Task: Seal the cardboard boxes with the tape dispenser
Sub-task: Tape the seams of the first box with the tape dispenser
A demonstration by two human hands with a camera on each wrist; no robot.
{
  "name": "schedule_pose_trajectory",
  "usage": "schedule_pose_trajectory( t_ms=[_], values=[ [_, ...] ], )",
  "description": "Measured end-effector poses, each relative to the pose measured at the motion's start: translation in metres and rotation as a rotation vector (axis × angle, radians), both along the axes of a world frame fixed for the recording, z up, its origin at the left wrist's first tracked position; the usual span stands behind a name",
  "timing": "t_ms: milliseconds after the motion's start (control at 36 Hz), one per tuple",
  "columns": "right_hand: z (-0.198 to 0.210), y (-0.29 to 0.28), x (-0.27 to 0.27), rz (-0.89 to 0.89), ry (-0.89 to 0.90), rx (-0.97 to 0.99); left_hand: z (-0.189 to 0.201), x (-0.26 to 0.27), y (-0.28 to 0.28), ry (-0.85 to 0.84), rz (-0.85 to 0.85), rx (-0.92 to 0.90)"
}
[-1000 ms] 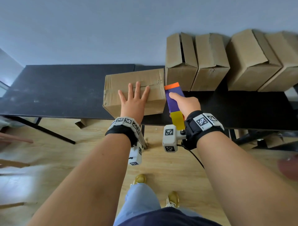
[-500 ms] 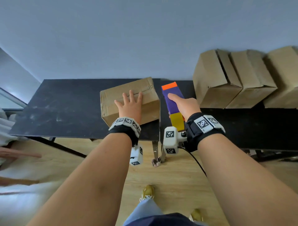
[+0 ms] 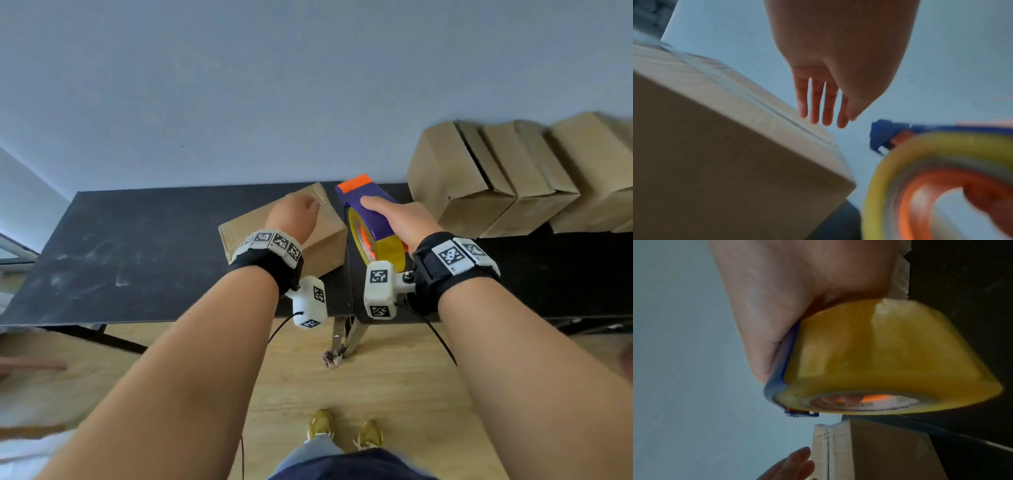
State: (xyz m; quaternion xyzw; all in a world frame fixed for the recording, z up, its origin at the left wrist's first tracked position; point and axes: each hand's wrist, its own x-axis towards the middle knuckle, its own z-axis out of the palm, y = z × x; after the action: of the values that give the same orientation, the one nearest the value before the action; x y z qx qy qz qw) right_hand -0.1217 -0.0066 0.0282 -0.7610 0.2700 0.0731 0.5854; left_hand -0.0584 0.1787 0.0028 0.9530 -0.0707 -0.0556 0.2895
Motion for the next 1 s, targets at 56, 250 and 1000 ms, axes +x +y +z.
schedule_pose_trajectory(
  t_ms=[56, 250, 1000],
  values=[
    [0.006, -0.006, -0.005, 0.009, -0.011, 0.012, 0.01, 0.008, -0.01, 0.105, 0.046, -0.166],
    [0.01, -0.031, -0.019, 0.087, -0.007, 0.011, 0.039, 0.017, -0.039, 0.581, 0.154, -0.544],
    [0.004, -0.066, -0.037, 0.237, 0.012, 0.106, 0.018, 0.005, -0.054, 0.688, 0.25, -0.695]
  ],
)
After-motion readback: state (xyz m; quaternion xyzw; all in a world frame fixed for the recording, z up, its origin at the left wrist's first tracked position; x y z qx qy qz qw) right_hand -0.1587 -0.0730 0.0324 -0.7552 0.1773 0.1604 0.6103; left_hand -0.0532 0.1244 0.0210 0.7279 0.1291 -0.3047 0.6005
